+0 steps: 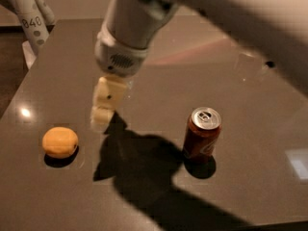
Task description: Pick orange
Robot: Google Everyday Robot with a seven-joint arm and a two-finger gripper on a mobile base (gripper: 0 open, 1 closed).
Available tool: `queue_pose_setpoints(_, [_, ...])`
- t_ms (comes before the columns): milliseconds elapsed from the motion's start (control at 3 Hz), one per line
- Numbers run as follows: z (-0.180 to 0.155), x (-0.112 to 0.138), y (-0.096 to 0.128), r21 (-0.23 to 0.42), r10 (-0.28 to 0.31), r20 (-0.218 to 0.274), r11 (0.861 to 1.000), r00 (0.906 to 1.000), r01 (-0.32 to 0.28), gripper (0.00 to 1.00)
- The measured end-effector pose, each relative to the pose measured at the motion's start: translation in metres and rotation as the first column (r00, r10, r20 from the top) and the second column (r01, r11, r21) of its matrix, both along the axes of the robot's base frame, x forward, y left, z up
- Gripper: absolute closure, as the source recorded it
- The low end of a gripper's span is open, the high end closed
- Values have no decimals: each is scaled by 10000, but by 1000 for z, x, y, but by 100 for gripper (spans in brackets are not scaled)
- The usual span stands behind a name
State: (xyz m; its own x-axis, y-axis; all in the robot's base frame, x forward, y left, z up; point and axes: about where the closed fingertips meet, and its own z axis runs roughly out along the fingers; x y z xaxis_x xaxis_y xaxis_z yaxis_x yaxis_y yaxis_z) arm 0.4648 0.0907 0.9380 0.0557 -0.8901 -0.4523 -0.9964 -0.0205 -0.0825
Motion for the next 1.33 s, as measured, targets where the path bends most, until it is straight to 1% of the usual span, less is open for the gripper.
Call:
queue_pose_setpoints(333, [-18, -8, 30, -34, 501, -195, 9987, 9986, -501, 0])
queue_pose_setpoints(667, [-41, -20, 62, -250, 1145, -328, 9930, 9929, -1154, 0])
queue_pose_setpoints(1000, [-60, -30, 82, -399, 1555, -474, 9867, 9867, -1575, 0])
queue_pose_setpoints(1333, [-81, -37, 96, -538, 1822, -591, 9812, 9815, -1854, 2])
